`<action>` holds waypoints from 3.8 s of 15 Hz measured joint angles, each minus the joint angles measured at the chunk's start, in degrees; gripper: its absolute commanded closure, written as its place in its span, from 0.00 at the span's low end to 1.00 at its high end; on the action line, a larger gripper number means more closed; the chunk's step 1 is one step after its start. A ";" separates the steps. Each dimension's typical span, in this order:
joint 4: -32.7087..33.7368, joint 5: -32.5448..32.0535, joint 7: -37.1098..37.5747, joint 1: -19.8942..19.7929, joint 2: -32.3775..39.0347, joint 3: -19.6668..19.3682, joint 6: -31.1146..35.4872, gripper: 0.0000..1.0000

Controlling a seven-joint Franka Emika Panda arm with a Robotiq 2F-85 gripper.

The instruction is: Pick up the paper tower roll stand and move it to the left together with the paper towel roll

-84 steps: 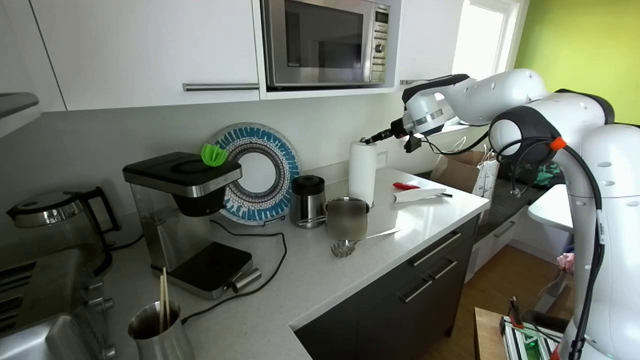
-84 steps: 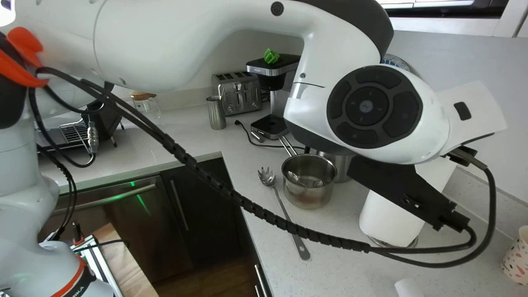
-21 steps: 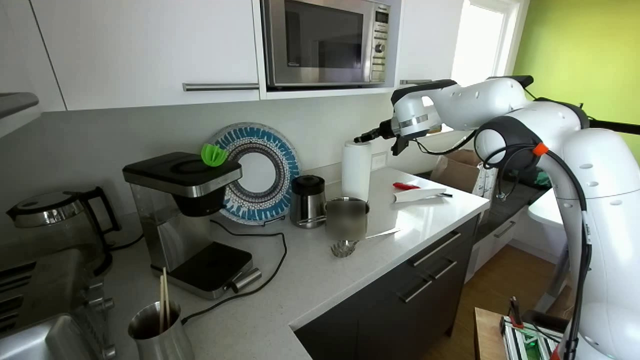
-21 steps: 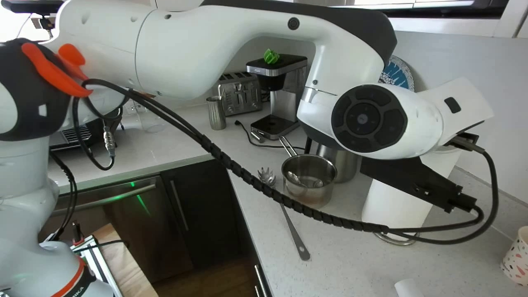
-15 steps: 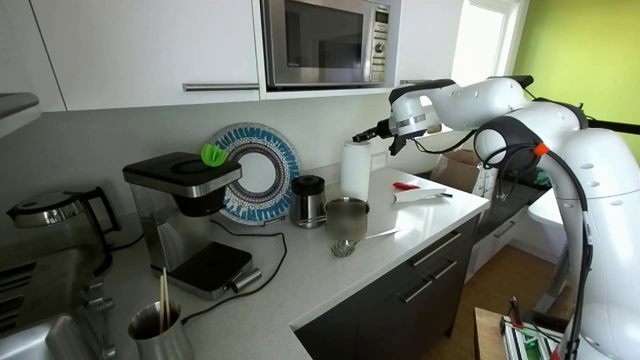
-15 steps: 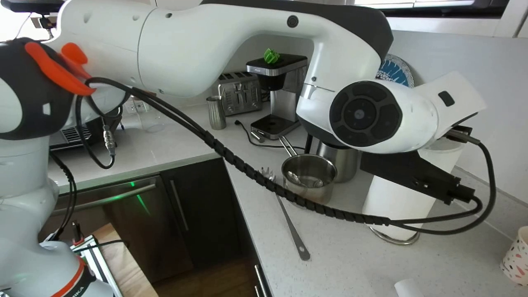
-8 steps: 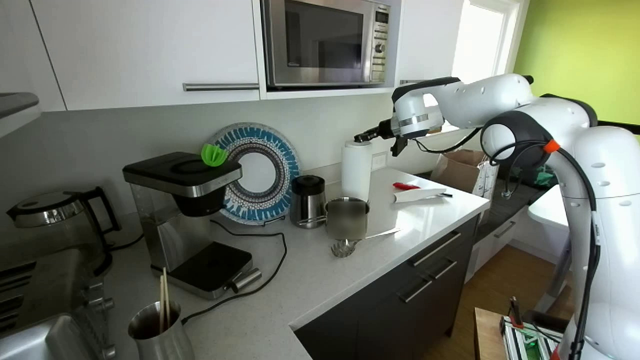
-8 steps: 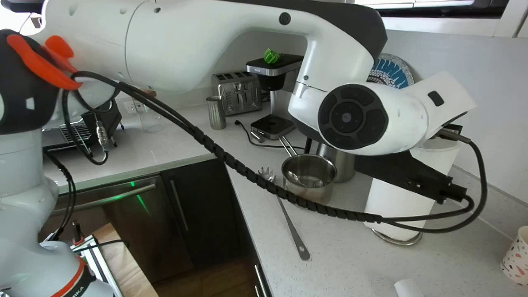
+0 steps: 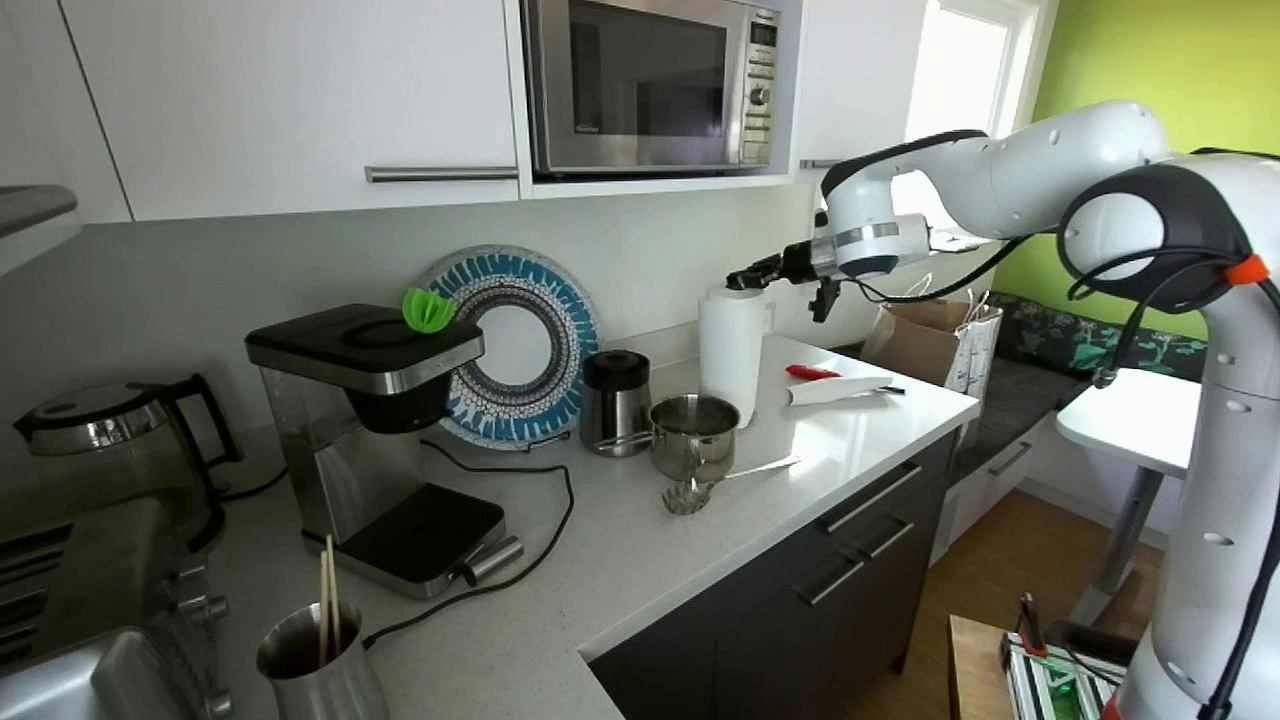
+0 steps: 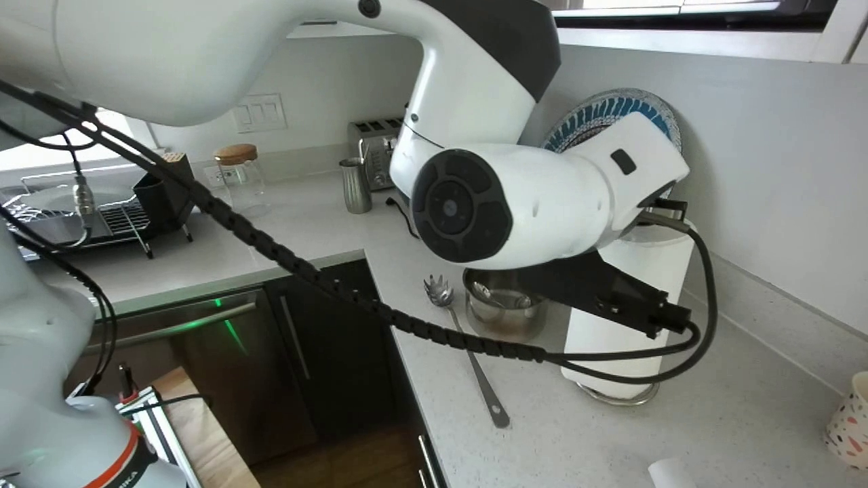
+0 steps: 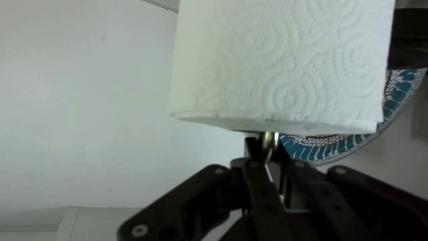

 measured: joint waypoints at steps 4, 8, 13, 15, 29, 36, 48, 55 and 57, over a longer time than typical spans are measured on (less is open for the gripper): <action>-6.36 0.00 -2.30 1.52 -7.48 -0.72 0.05 0.97; -10.51 -0.20 -3.65 3.36 -13.41 -0.75 2.25 0.97; -14.95 -2.29 -4.26 4.73 -19.75 -0.67 6.70 0.97; -16.81 -4.67 -3.69 4.84 -22.36 -0.57 7.53 0.97; -19.24 -28.16 22.81 10.53 -36.03 1.37 -13.13 0.88; -18.92 -28.87 24.38 11.11 -35.93 0.76 -14.57 0.88; -20.69 -30.07 24.38 15.06 -34.05 2.78 -14.96 0.97; -19.06 -30.09 23.92 25.25 -30.02 9.99 -20.08 0.97; -17.18 -30.09 23.24 28.02 -28.13 12.11 -21.97 0.97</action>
